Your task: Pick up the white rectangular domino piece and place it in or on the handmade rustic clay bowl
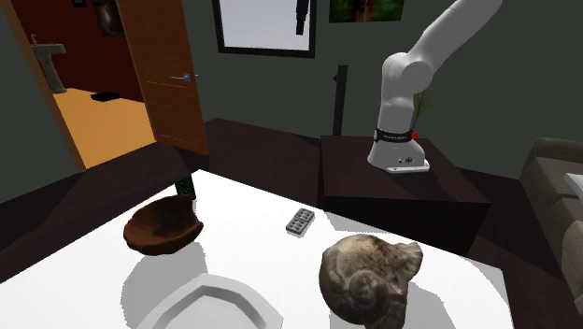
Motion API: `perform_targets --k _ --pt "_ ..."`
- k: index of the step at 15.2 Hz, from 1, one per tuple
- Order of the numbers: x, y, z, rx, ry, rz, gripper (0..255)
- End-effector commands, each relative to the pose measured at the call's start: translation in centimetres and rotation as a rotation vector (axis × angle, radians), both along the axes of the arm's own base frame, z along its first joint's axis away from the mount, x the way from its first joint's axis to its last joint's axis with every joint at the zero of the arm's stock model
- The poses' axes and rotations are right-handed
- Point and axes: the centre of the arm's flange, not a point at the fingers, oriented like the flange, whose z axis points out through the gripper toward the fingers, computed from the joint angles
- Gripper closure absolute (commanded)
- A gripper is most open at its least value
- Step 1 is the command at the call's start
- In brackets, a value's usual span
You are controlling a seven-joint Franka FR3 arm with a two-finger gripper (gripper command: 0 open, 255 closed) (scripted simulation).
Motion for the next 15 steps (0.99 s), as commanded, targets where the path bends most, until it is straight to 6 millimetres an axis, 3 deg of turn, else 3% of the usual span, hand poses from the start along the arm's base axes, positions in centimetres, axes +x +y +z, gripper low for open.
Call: perform_targets --k 1,15 --pt "0.0 0.0 0.0 0.0 0.0 0.0 0" --pt "3.8 10.0 -14.8 -0.008 0.043 0.331 0"
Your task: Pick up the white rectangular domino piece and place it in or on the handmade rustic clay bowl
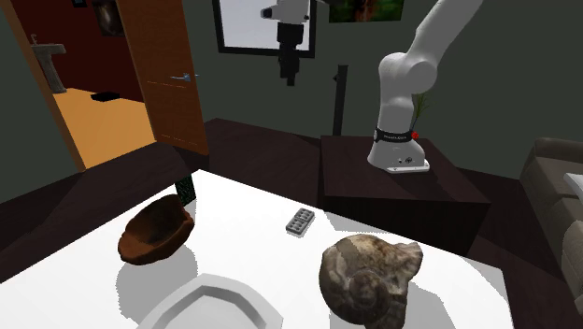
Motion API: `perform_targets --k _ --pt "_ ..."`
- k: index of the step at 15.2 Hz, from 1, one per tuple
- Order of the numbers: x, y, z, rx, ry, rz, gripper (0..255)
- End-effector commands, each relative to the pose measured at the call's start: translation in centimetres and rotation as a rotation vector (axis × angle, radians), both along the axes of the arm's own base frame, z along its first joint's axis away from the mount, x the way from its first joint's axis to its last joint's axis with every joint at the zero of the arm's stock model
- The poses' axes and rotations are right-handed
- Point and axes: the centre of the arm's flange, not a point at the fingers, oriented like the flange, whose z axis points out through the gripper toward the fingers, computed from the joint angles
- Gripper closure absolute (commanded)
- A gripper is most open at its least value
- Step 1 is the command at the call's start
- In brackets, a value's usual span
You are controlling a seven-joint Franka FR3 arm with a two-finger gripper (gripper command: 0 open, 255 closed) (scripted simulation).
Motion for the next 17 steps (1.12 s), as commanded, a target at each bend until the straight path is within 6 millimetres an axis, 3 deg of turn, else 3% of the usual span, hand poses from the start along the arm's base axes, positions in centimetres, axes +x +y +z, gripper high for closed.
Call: perform_targets --k 1,9,17 --pt "0.1 1.3 -2.4 -0.001 0.005 0.049 0" --pt "0.3 7.3 -11.0 -0.005 0.03 0.238 0" --pt "-0.8 13.2 -19.5 -0.009 0.054 0.427 0"
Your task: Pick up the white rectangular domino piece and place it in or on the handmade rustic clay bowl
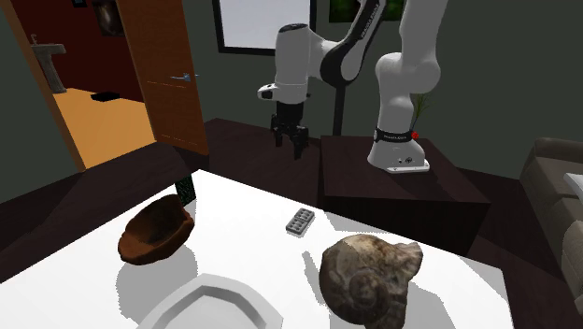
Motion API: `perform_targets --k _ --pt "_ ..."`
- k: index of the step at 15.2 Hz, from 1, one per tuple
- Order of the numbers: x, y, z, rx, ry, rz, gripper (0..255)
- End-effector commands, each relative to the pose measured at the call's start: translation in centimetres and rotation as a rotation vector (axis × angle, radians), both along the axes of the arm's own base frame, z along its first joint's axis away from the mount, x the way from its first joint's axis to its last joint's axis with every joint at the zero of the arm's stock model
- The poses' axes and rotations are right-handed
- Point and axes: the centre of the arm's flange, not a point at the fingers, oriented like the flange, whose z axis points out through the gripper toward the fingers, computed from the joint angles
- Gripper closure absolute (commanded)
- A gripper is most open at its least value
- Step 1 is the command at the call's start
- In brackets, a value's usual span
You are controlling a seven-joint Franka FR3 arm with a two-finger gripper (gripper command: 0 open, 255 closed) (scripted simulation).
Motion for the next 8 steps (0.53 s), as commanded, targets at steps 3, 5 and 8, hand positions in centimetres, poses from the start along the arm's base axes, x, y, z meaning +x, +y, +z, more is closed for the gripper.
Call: perform_targets --k 3,5,8 --pt "-0.9 3.1 -4.1 0.0 0.011 0.096 0" --pt "-1.5 4.4 -6.2 -0.001 0.017 0.144 0" --pt "-2.6 6.4 -9.4 -0.003 0.027 0.215 0"
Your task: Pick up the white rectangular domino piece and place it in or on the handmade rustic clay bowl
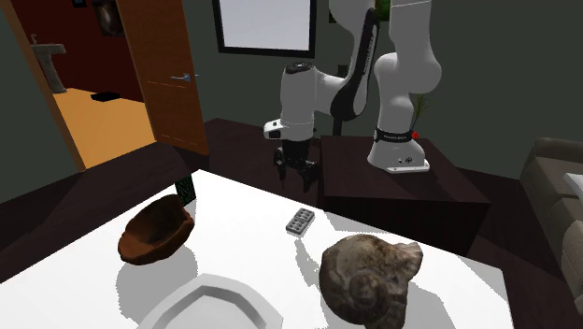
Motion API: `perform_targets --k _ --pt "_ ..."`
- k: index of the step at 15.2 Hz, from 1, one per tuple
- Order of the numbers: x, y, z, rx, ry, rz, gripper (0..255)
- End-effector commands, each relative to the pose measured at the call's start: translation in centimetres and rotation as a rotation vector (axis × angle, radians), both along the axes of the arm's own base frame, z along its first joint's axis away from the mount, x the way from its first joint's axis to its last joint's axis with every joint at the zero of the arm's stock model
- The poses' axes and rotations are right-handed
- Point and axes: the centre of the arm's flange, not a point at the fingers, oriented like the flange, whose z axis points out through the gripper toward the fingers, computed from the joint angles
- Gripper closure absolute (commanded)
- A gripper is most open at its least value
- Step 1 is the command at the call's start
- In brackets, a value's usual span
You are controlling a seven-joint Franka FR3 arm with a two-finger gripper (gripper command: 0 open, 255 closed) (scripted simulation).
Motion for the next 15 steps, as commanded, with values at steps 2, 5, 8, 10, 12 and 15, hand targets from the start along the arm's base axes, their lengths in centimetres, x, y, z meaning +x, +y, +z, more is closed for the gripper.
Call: perform_targets --k 2,5,8,10,12,15 --pt "-1.2 2.0 -3.3 0.0 0.009 0.074 0" --pt "-2.4 3.6 -6.1 -0.001 0.017 0.135 0" --pt "-2.3 3.6 -7.7 -0.001 0.017 0.135 0" --pt "-2.3 3.6 -8.7 -0.001 0.017 0.135 0" --pt "-2.3 3.5 -9.8 -0.001 0.017 0.135 0" --pt "-2.3 3.5 -10.1 -0.001 0.017 0.135 0"
